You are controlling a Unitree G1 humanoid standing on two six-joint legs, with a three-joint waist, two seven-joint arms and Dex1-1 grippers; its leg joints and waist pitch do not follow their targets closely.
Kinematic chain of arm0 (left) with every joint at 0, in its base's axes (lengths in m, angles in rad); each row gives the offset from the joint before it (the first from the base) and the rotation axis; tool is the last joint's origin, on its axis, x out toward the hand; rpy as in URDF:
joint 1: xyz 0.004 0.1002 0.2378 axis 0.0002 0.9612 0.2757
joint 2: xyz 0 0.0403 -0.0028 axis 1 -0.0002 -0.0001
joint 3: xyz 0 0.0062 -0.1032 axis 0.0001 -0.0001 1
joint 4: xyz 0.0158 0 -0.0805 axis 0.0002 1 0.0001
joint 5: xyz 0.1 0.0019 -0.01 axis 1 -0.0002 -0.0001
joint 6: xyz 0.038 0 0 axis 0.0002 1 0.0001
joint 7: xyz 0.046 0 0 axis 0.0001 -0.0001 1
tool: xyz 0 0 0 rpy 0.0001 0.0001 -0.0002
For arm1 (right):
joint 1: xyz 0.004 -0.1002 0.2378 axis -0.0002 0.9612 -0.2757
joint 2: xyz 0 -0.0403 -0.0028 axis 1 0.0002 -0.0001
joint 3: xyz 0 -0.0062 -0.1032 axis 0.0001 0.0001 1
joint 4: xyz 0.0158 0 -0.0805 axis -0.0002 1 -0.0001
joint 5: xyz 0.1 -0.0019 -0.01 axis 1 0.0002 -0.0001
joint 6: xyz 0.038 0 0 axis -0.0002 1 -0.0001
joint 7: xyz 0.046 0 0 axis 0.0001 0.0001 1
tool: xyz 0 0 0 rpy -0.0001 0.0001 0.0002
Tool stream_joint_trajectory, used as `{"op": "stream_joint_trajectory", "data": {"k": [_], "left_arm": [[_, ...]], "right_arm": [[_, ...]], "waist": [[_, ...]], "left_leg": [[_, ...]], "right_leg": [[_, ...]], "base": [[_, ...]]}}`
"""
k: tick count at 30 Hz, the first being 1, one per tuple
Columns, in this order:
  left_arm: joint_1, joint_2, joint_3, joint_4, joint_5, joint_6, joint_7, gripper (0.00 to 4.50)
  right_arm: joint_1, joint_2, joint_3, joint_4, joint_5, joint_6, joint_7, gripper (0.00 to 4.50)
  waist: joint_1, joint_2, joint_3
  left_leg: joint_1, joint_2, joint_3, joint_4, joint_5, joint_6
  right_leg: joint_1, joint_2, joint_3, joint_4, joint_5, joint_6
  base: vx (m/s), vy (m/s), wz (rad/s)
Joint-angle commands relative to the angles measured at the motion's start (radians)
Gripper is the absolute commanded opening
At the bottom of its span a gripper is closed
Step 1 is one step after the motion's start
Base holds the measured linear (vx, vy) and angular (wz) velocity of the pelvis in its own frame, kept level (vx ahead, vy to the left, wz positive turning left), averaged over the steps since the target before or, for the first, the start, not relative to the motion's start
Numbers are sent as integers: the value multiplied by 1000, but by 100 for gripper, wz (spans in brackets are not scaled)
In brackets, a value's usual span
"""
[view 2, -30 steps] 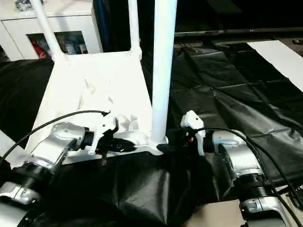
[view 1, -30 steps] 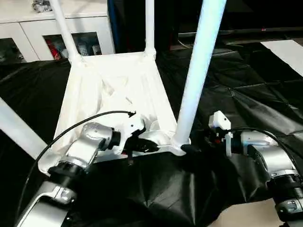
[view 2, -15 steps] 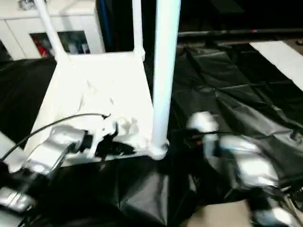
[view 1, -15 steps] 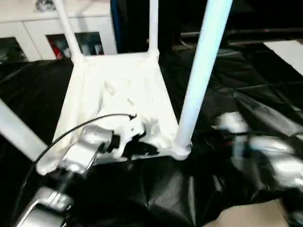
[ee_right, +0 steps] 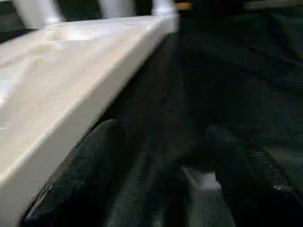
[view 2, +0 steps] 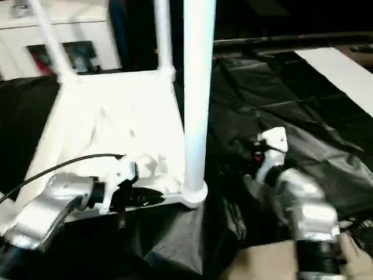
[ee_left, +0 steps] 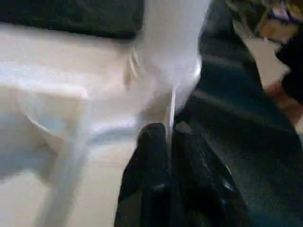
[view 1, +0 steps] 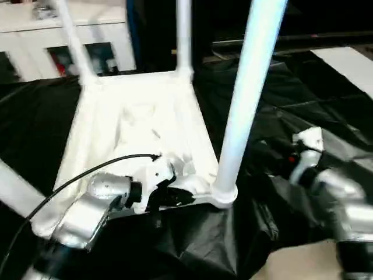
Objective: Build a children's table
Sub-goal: Rotate leg to tighten
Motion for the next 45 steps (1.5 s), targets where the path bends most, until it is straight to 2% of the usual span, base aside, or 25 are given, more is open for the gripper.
{"op": "stream_joint_trajectory", "data": {"k": [1,10,13,16,17,18,25,26,28,29,30,31,32,33,35,36,37,38,39,40,41,42,43,44,45], "left_arm": [[10,14,50,-64,-26,27,21,69],[107,-2,144,-192,-53,73,157,139],[66,-130,251,-75,7,-78,414,176],[45,-177,293,-35,0,-101,492,196],[37,-254,341,-12,25,-99,669,207],[39,-270,350,-13,39,-105,716,215],[143,-301,297,-74,99,-201,750,226],[156,-308,293,-77,107,-211,765,226],[177,-313,278,-82,134,-234,800,226],[200,-317,268,-91,143,-252,817,226],[200,-317,268,-91,143,-252,817,226],[213,-320,268,-95,141,-260,826,226],[221,-324,272,-94,135,-260,831,226],[233,-327,280,-95,123,-257,832,226],[246,-344,303,-104,92,-252,828,226],[263,-343,311,-127,77,-257,819,226],[266,-343,311,-130,75,-257,818,226],[283,-335,307,-145,79,-268,813,226],[290,-332,303,-150,81,-275,814,226],[302,-325,296,-155,86,-291,817,226],[314,-318,291,-159,89,-296,821,226],[319,-315,289,-161,90,-297,822,226],[328,-311,286,-163,93,-312,819,226],[341,-310,285,-169,90,-323,814,226],[365,-312,294,-175,76,-343,800,226]], "right_arm": [[7,20,-6,-46,-13,18,-57,323],[101,92,57,-201,-49,31,-167,323],[113,116,63,-217,-62,12,-209,355],[118,125,69,-226,-65,0,-214,373],[121,138,91,-240,-110,-28,-269,386],[123,140,99,-245,-127,-36,-286,396],[119,110,167,-201,-239,-99,-333,402],[119,108,170,-201,-236,-94,-324,402],[121,111,172,-209,-225,-101,-318,402],[126,122,158,-218,-210,-102,-326,402],[126,122,158,-218,-209,-102,-326,402],[130,130,147,-220,-197,-98,-335,402],[133,133,140,-219,-193,-102,-341,402],[137,146,119,-218,-169,-94,-350,402],[139,158,100,-213,-147,-87,-357,402],[146,161,91,-213,-135,-95,-353,402],[147,161,90,-213,-134,-96,-353,402],[152,165,87,-214,-132,-93,-357,402],[154,168,86,-214,-130,-92,-358,402],[157,172,84,-215,-128,-91,-359,402],[161,175,84,-215,-130,-94,-362,402],[162,175,84,-215,-132,-95,-363,402],[166,177,83,-215,-128,-96,-366,402],[172,177,81,-215,-124,-101,-366,402],[182,172,81,-213,-130,-107,-371,402]], "waist": [[1,-14,-69],[-12,-12,-57],[-14,-18,-55],[-12,-19,-58],[-17,-5,-57],[-23,-18,-57],[-24,-20,-59],[-20,-6,-52],[-38,8,-64],[-59,28,-60],[-68,28,-56],[-80,31,-49],[-75,30,-53],[-78,19,-55],[-61,-5,-56],[-27,-71,-54],[2,-61,-71],[24,-76,-55],[37,-85,-67],[41,-78,-74],[37,-73,-65],[37,-73,-65],[32,-68,-54],[31,-54,-49],[28,-20,-46]], "left_leg": [[30,74,-40,-72,-186,36],[37,75,-45,-86,-289,-11],[49,70,-44,-80,-348,-29],[37,70,-53,-85,-334,-28],[38,72,-54,-87,-354,-41],[41,72,-52,-86,-367,-47],[34,70,-51,-84,-347,-25],[-23,56,-97,-116,-381,53],[-5,79,-157,-108,-446,50],[5,115,-228,-139,-498,47],[14,130,-262,-157,-542,53],[38,140,-326,-177,-594,65],[60,143,-335,-168,-572,72],[75,184,-295,-163,-526,71],[41,105,-211,-126,-430,158],[-2,-50,-90,66,-258,130],[-25,-44,-92,78,-140,104],[-50,-30,-105,83,-55,66],[-75,-30,-119,104,-104,82],[-92,-39,-137,136,-138,103],[-82,-43,-152,151,-151,74],[-82,-43,-152,151,-151,74],[-41,-46,-156,133,-145,2],[-11,-34,-151,84,-117,-13],[19,5,-152,12,-117,11]], "right_leg": [[43,-83,54,-78,-204,-199],[31,-75,58,-91,-341,-135],[24,-79,60,-111,-425,-106],[33,-82,56,-109,-439,-79],[29,-77,55,-107,-424,-76],[29,-75,55,-111,-406,-78],[27,-77,59,-113,-394,-72],[67,-86,-3,-90,-397,-93],[68,-73,-31,-76,-268,-133],[68,-32,-46,-29,-151,-146],[64,-16,-48,0,-146,-142],[41,8,-32,56,-206,-141],[10,13,-2,81,-208,-143],[-6,-1,19,79,-168,-131],[13,-27,66,17,-79,-166],[31,-102,108,-125,-205,-192],[76,-133,130,-100,-222,-108],[72,-137,158,-101,-313,191],[100,-150,192,-83,-313,369],[114,-183,210,-71,-140,407],[105,-197,204,-73,7,325],[105,-197,204,-73,7,325],[93,-176,167,-89,31,146],[86,-133,131,-107,-113,11],[92,-106,100,-122,-281,-105]], "base": [[0,0,0],[0,0,0],[0,0,0],[0,0,0],[0,0,0],[0,0,0],[0,0,0],[-3,-11,19],[2,-24,33],[35,-73,54],[35,-73,54],[23,-103,53],[28,-160,65],[28,-160,65],[17,-256,43],[7,-271,31],[27,-257,7],[19,-222,-6],[19,-222,-6],[-16,-148,-1],[-26,-73,-1],[-26,-73,-1],[0,0,0],[-60,41,-2],[-60,41,-2]]}}
